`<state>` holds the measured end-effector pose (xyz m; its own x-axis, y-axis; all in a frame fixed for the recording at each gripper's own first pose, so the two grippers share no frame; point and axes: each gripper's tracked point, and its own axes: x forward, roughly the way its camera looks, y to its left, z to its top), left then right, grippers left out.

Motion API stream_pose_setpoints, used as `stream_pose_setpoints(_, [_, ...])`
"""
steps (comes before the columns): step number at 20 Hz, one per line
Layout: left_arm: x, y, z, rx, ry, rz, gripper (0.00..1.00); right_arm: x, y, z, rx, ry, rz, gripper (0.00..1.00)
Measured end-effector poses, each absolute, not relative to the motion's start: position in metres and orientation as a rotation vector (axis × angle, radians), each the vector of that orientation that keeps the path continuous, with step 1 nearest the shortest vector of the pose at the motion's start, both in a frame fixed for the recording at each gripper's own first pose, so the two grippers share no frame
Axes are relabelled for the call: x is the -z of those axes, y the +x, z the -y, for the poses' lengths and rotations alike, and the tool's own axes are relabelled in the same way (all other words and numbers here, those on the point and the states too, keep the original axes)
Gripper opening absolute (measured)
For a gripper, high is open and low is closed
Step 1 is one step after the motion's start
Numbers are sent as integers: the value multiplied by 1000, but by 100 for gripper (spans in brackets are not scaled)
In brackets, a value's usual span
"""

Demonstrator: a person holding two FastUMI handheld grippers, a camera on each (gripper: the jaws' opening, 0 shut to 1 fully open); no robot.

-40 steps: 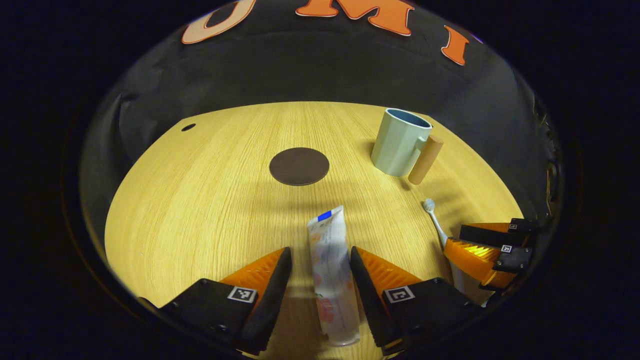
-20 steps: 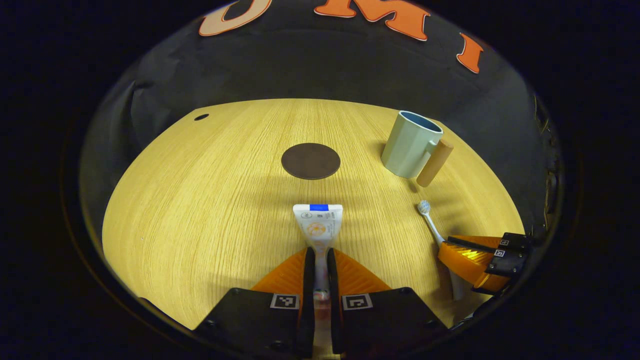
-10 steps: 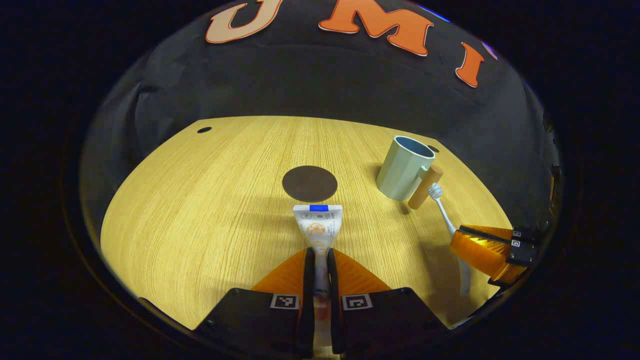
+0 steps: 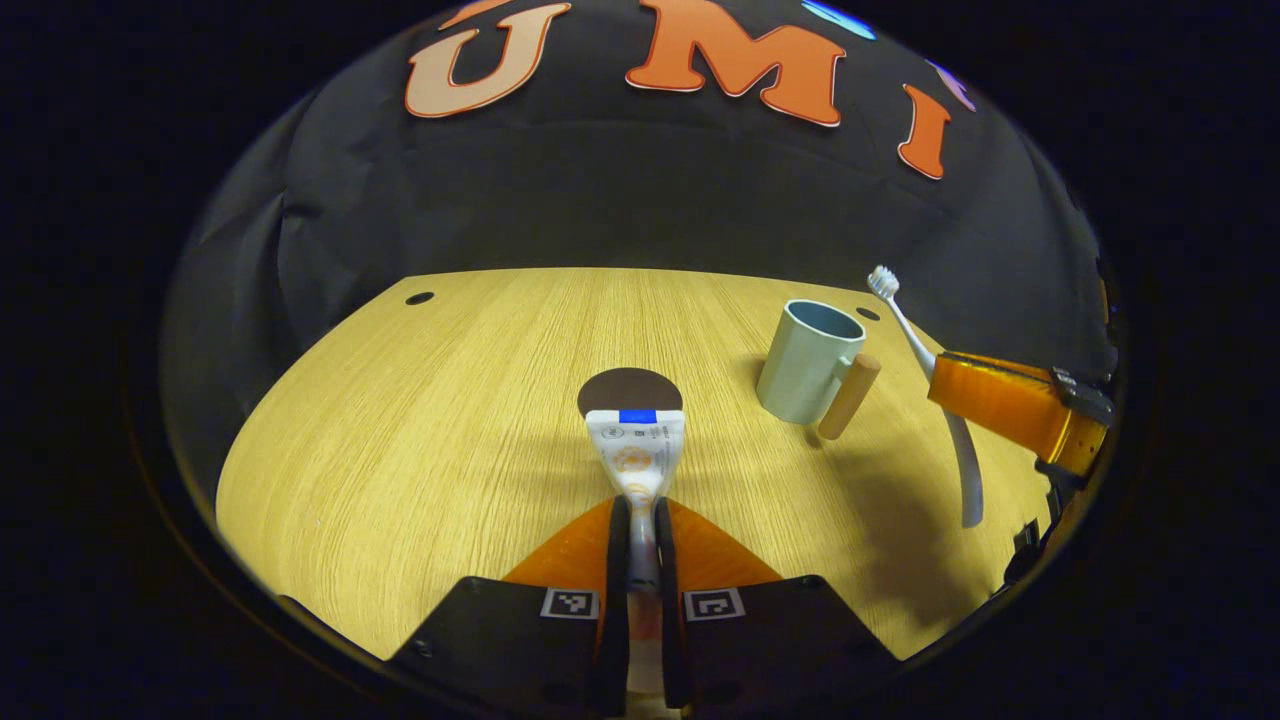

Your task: Put the toothbrush and toothpaste on the desktop into the cup, then pick up the cup and place it on the coaster on the desktop.

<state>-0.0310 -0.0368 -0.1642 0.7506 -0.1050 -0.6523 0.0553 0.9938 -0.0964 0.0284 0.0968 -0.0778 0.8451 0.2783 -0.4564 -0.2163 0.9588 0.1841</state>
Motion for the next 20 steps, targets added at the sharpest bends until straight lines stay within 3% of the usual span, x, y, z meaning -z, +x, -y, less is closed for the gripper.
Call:
stream_pose_setpoints(2, [161, -31, 36, 82, -71, -705, 17, 69, 36, -96, -263, 130, -466, 2])
stream_pose_setpoints(3, [160, -31, 37, 79, -70, -701, 17, 64, 40, -96, -265, 133, -450, 7])
stream_pose_setpoints(20, [159, -30, 38, 33, -89, -658, 17, 10, 107, -95, -290, 138, -145, 7])
